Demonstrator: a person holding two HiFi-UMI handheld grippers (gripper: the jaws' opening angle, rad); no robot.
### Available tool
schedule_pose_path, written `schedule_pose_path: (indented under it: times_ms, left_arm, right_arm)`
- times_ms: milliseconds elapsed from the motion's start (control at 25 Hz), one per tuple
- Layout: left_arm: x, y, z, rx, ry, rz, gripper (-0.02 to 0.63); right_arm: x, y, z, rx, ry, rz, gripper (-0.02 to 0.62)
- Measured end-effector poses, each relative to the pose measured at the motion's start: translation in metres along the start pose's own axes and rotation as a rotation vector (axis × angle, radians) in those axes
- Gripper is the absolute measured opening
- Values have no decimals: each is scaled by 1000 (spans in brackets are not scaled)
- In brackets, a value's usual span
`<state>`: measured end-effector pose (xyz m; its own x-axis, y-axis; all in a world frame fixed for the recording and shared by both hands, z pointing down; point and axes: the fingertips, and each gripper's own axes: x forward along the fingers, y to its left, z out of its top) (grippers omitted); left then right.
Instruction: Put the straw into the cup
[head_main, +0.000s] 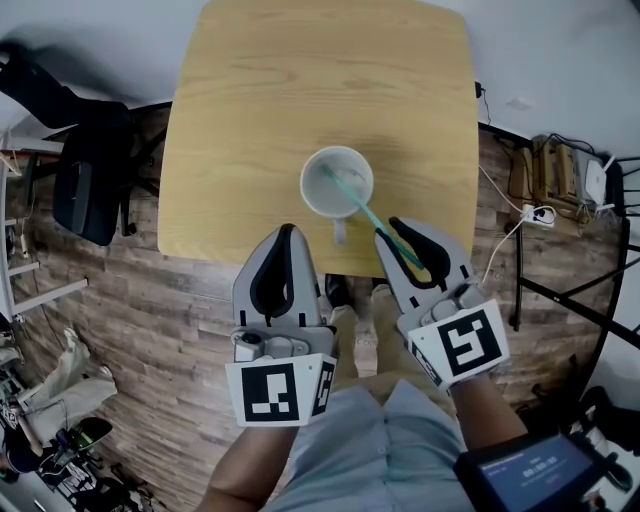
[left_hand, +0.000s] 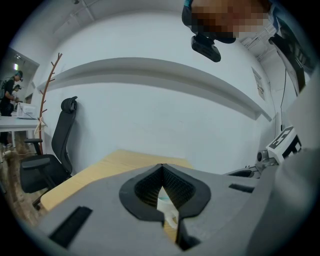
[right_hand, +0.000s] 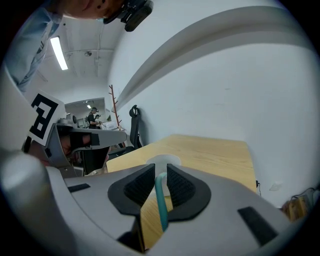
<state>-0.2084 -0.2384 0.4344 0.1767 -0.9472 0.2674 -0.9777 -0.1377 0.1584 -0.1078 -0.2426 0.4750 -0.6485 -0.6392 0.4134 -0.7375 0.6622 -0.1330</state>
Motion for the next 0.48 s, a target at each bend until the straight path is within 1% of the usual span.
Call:
schedule_pose_path:
  times_ms: [120,240,480]
  left_arm:
    - [-3,-3,8,5,-16,3,-3]
    - [-7,-8,25,12,-46,-1,-3]
    - [-22,-16,72,27,-129,-19,-3]
  right_arm:
    - [-4,-1,9,-15,-14,4,75]
    - [-13,-1,27,-28,-46,2,77]
    - [-35,7,89,-21,-185,1,78]
